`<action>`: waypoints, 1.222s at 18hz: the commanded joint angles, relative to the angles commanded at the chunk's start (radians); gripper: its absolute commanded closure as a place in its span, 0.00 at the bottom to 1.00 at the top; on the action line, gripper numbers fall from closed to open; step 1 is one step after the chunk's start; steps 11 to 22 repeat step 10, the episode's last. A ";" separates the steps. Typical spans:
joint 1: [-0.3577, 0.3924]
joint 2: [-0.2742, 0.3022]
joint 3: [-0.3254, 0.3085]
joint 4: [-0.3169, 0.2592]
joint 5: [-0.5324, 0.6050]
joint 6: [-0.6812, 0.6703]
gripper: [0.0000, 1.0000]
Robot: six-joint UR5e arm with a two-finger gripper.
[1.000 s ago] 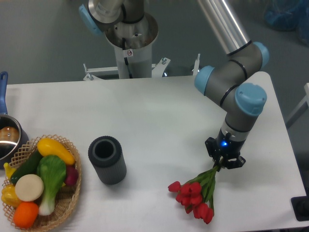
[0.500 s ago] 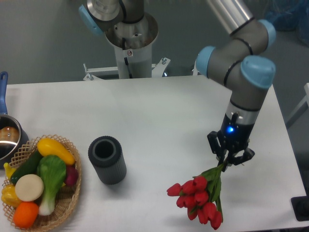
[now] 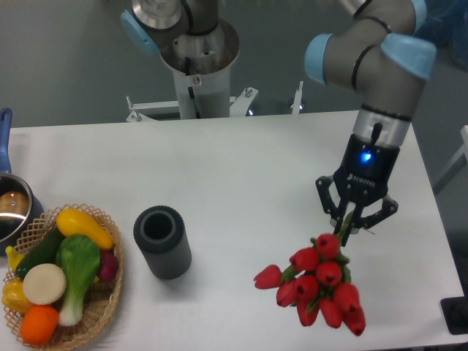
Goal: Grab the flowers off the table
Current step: 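Lift the tulip bunch up off the table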
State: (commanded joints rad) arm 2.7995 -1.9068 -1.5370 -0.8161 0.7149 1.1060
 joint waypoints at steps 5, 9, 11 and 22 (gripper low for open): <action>0.009 0.011 0.000 0.000 -0.055 -0.005 0.87; 0.008 0.023 -0.005 0.000 -0.078 -0.006 0.87; 0.008 0.026 -0.005 0.000 -0.084 -0.008 0.87; 0.008 0.026 -0.005 0.000 -0.084 -0.008 0.87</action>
